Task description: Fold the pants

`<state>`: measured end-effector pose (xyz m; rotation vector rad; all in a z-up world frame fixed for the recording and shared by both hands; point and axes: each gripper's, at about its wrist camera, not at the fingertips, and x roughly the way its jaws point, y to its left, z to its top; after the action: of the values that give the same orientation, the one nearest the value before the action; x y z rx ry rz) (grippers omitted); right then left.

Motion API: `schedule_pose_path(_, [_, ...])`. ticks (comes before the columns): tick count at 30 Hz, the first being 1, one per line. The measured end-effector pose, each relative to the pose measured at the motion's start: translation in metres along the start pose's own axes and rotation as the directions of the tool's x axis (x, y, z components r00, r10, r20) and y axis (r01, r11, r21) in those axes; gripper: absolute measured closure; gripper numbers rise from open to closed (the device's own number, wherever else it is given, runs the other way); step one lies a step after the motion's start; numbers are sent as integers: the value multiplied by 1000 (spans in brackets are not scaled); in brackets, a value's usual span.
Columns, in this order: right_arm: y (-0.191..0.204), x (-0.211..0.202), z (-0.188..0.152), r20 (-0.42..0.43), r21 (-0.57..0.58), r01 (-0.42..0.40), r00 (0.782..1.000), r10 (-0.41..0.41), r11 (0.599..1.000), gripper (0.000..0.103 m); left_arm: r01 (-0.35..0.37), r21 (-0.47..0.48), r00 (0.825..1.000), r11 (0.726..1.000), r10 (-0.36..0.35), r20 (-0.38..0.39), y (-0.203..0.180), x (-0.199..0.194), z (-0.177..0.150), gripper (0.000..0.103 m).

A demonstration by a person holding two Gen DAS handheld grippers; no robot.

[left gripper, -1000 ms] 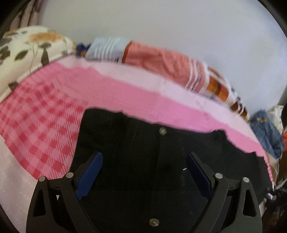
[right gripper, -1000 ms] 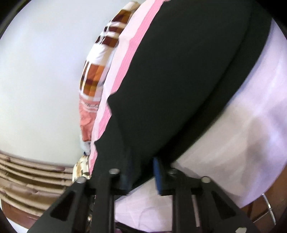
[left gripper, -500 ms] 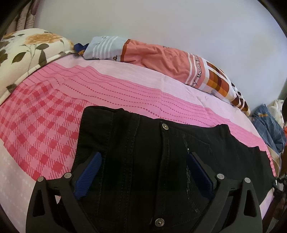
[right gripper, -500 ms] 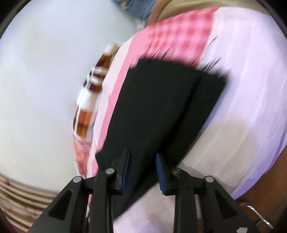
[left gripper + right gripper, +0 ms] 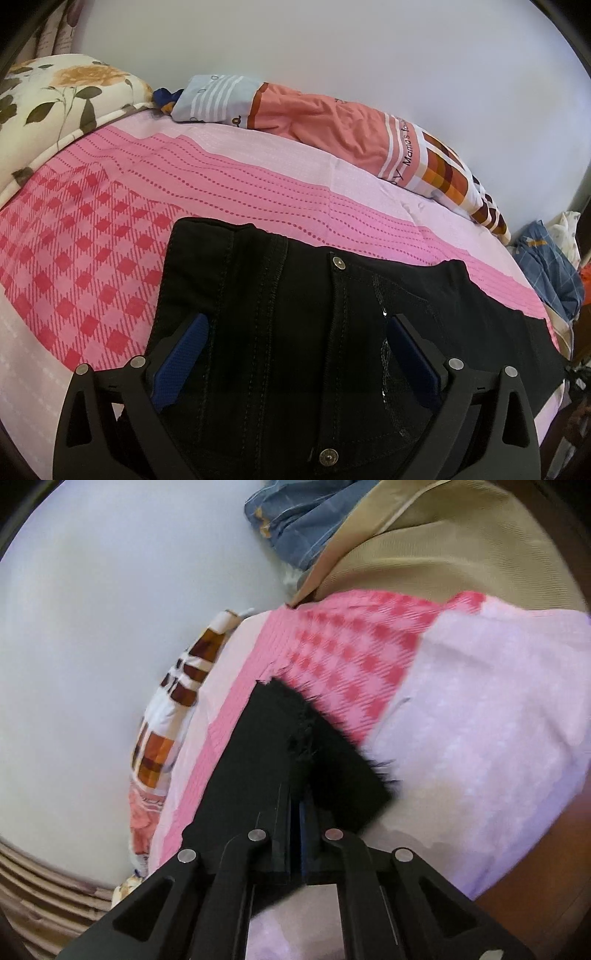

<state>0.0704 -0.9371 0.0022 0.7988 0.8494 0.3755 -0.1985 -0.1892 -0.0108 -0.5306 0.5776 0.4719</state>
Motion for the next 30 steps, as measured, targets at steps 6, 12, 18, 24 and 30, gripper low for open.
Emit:
schedule_pose_path(6, [-30,0,-6,5,110,-46,999,46,993,100,-19,25,1000,1000,19,-14,-5,1,1,3])
schedule_pose_path(12, [-27,-1,-2,-9,69,-21,1000,22,997,100,-17,29,1000,999,18,-15,-6,1,1,2])
schedule_pose_path(18, [-27,-41,13,107,15,19,994,-20,1000,80,-13,25,1000,1000,14,-12,-4,1,2,2])
schedule_pose_path(24, [-17,-30,31,-2,-110,15,1000,-15,994,46,19,-13,1000,1000,-19,5,-1,-7,2,2])
schedule_pose_path(30, [5,-3,5,-65,-207,11,998,-24,978,46,45,-123,997,991,-38,63,3,-32,11,2])
